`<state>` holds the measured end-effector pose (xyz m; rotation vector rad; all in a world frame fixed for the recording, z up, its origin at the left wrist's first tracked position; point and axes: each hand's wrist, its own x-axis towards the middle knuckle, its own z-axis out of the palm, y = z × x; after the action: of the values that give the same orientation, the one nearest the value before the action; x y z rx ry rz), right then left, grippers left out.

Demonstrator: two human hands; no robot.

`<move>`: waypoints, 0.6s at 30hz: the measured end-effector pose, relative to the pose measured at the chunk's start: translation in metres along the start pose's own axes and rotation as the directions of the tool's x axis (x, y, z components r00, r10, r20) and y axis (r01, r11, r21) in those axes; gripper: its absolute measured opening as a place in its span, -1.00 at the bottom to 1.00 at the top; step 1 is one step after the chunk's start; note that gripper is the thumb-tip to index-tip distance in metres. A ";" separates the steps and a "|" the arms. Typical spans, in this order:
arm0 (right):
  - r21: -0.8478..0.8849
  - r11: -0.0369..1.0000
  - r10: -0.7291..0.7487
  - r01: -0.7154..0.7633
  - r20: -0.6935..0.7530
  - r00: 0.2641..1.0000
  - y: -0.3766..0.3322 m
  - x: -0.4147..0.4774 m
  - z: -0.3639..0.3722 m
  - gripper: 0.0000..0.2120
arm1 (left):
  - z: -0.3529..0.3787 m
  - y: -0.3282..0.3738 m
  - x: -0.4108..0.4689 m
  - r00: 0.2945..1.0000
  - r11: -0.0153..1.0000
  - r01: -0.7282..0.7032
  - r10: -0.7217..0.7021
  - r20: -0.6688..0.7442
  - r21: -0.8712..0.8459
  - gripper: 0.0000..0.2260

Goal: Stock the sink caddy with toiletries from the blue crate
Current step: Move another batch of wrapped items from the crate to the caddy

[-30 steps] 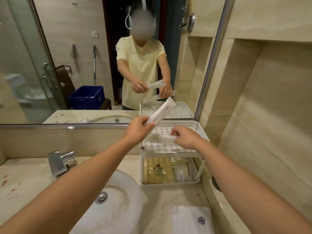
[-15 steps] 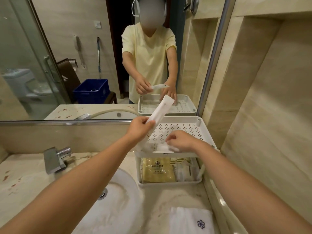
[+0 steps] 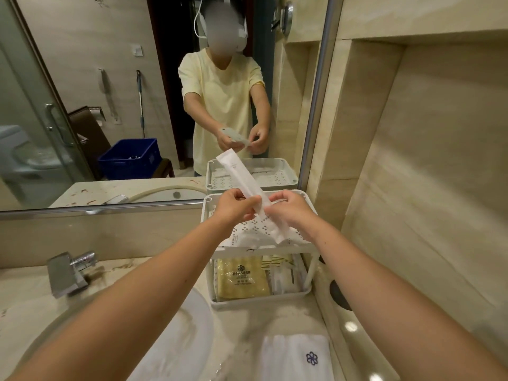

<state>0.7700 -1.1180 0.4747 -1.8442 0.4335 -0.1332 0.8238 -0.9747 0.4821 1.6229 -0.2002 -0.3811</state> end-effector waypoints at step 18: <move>-0.687 0.724 0.128 0.061 0.222 0.967 0.031 0.009 -0.003 -0.60 | -0.018 -0.060 0.015 0.978 0.497 -0.189 0.177 0.114 0.847 -0.76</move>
<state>0.7707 -1.1314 0.4454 -2.5537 0.3557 0.3456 0.8380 -0.9574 0.4218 2.5674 -0.6552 -0.0996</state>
